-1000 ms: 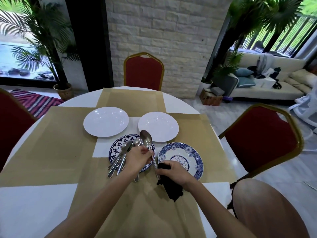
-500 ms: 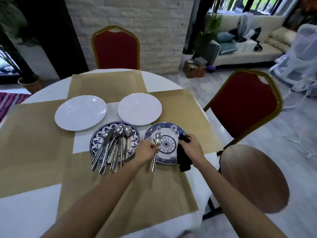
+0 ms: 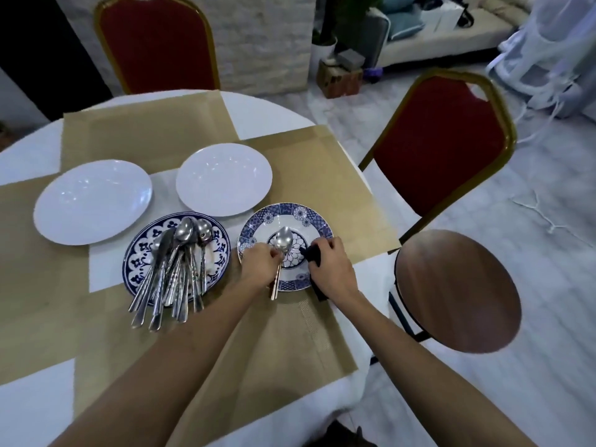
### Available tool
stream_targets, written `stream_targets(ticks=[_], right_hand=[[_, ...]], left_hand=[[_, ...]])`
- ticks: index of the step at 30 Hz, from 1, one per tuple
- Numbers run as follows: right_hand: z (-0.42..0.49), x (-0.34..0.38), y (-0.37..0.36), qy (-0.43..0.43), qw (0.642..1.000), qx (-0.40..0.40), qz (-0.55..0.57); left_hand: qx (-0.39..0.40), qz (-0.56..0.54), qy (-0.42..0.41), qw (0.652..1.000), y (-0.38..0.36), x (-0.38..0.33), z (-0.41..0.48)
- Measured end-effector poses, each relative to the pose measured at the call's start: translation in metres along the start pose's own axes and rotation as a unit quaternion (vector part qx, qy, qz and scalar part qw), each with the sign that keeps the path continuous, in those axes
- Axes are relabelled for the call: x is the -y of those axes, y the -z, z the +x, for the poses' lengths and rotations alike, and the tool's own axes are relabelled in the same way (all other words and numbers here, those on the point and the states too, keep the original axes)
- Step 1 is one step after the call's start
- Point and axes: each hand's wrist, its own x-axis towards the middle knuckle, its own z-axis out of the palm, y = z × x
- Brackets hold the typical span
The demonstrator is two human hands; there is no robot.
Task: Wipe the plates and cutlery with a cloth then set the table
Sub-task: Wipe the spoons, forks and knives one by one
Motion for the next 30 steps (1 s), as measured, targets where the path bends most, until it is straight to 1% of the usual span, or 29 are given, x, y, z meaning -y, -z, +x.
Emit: stream_targets(ticks=[8, 12, 14, 17, 19, 21, 23, 26, 30], right_hand=[[-0.001, 0.004, 0.0, 0.012, 0.999, 0.008, -0.039], [-0.002, 0.005, 0.0, 0.009, 1.0, 0.001, -0.029], [-0.004, 0.011, -0.001, 0.019, 1.0, -0.009, -0.014], [-0.003, 0.033, -0.006, 0.062, 0.998, -0.018, 0.018], [-0.001, 0.055, -0.013, 0.089, 0.995, -0.016, 0.049], [0.001, 0.08, -0.023, 0.115, 0.991, -0.006, 0.068], [0.001, 0.101, -0.034, 0.133, 0.988, 0.005, 0.076], [0.003, 0.126, -0.049, 0.147, 0.985, 0.034, 0.086], [0.007, 0.144, -0.064, 0.137, 0.985, 0.076, 0.068]], left_hand=[[-0.04, -0.003, -0.022, 0.999, 0.0, -0.002, -0.005], [-0.101, -0.041, -0.052, 0.993, 0.009, 0.008, -0.019], [-0.147, -0.052, -0.062, 0.986, 0.019, 0.025, -0.031], [-0.227, -0.052, -0.041, 0.972, 0.038, 0.063, -0.048], [-0.275, -0.021, -0.003, 0.961, 0.05, 0.091, -0.055], [-0.3, 0.011, 0.04, 0.953, 0.062, 0.114, -0.06], [-0.291, 0.028, 0.046, 0.955, 0.07, 0.123, -0.064], [-0.243, 0.026, 0.034, 0.969, 0.077, 0.119, -0.065], [-0.186, 0.062, 0.057, 0.979, 0.074, 0.104, -0.054]])
